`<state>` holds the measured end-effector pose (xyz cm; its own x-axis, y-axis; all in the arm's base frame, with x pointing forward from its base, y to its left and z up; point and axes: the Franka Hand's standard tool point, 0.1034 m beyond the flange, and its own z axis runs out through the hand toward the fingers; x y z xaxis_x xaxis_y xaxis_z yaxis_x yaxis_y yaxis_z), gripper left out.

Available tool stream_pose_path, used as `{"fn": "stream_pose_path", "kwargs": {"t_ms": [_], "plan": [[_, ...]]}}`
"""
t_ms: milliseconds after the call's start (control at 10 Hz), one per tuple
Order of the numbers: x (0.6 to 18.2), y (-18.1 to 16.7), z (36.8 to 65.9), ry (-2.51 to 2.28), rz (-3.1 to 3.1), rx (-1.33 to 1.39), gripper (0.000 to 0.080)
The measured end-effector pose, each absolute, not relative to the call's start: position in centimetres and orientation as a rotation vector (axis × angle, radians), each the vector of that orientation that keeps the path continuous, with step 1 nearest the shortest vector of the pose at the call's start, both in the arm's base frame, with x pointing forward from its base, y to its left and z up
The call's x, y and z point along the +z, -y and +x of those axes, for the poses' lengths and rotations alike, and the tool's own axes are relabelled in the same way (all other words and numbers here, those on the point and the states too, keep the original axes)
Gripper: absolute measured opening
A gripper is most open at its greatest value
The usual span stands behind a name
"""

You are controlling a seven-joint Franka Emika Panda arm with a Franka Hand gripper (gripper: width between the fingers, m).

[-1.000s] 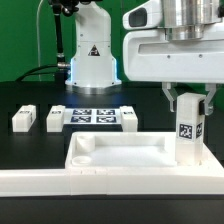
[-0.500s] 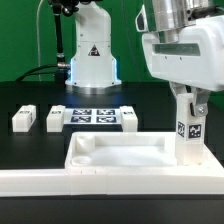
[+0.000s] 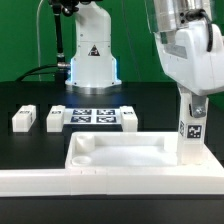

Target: Assemble desk

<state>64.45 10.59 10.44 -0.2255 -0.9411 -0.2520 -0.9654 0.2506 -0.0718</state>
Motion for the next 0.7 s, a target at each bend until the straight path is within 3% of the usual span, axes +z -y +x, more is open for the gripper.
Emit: {"fn": "stream_pose_path", "kwargs": {"t_ms": [400, 600, 700], "plan": [[10.57, -10.48, 64.61, -2.380, -1.633, 0.116, 0.0294], [10.42, -10.59, 64.54, -2.375, -1.642, 0.118, 0.0521], [10.39, -10.59, 64.53, -2.375, -1.643, 0.119, 0.0521]]}}
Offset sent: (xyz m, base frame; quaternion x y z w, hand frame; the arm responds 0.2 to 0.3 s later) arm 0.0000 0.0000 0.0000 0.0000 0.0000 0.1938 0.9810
